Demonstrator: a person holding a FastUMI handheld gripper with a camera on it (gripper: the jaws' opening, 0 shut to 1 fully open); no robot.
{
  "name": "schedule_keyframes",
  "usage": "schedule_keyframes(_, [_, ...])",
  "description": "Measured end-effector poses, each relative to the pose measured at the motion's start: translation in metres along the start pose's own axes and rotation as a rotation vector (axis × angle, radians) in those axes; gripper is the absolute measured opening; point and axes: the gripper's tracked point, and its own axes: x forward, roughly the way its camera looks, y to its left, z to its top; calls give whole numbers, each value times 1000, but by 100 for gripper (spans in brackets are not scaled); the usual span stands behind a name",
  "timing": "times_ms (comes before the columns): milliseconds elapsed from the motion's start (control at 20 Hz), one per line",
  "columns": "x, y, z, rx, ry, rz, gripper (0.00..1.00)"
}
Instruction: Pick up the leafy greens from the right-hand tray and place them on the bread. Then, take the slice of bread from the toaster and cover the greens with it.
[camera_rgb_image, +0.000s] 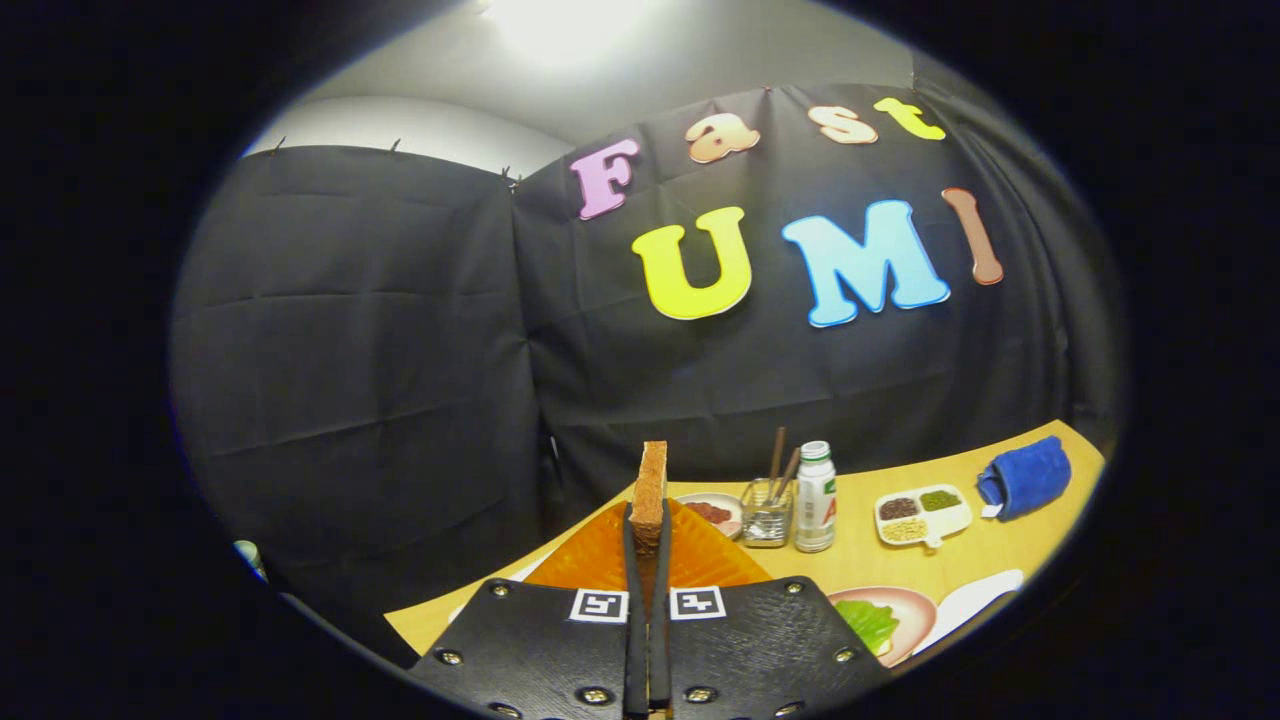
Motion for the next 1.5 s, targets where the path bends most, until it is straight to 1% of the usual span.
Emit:
schedule_keyframes(250, [-9,-76,-27,-29,64,-168,1])
schedule_keyframes(400, [-18,-113,-45,-47,104,-245,1])
schedule_keyframes(650, [-29,-153,-77,-85,172,-330,1])
schedule_keyframes(900, [-32,-171,-102,-138,223,-382,1])
schedule_keyframes(1000, [-31,-170,-111,-166,238,-382,1])
schedule_keyframes(1200, [-26,-151,-137,-173,277,-331,1])
schedule_keyframes(1350, [-24,-139,-144,-220,279,-307,1])
schedule_keyframes(1500, [-20,-122,-164,-174,318,-240,1])
